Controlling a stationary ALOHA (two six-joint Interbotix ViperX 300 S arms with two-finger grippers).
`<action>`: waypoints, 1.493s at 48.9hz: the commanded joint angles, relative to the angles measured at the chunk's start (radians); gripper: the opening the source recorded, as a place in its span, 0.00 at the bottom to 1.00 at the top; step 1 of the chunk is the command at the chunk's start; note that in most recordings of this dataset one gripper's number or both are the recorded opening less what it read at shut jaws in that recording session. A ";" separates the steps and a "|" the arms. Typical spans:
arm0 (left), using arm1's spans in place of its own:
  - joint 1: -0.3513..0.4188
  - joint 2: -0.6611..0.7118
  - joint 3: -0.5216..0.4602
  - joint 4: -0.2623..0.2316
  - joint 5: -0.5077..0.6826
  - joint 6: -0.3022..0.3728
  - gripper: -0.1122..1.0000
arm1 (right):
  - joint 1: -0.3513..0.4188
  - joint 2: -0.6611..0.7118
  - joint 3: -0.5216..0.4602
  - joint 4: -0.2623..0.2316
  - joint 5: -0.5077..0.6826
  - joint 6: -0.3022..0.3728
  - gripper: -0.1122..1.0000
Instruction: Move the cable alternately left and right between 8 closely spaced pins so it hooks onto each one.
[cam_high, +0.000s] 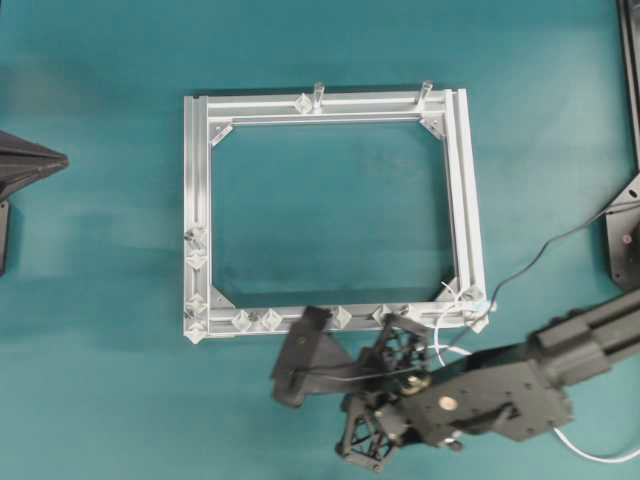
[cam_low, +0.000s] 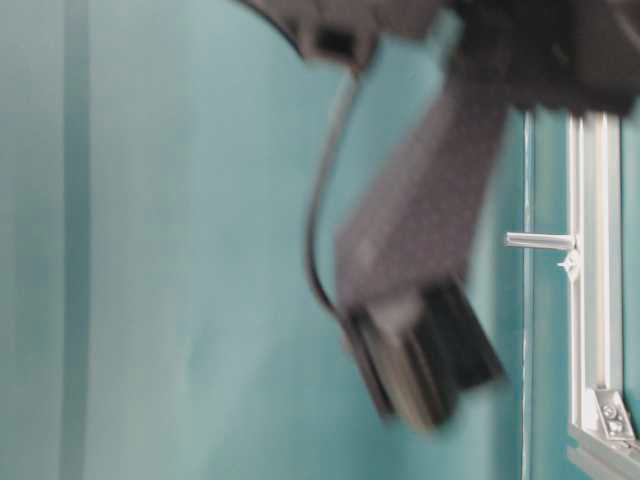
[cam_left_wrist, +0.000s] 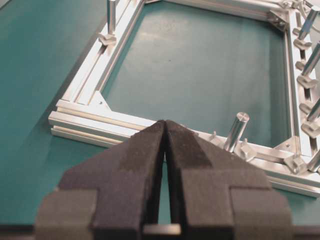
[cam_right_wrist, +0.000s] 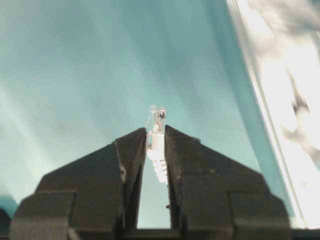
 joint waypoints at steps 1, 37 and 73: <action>-0.003 0.008 -0.011 0.003 -0.008 -0.009 0.10 | 0.020 -0.084 0.025 -0.023 0.031 0.080 0.23; -0.003 0.008 -0.009 0.003 -0.009 -0.009 0.10 | 0.032 -0.377 0.339 -0.109 0.046 0.580 0.23; -0.003 0.006 -0.002 0.003 -0.020 -0.008 0.10 | -0.025 -0.379 0.357 -0.156 0.040 0.770 0.23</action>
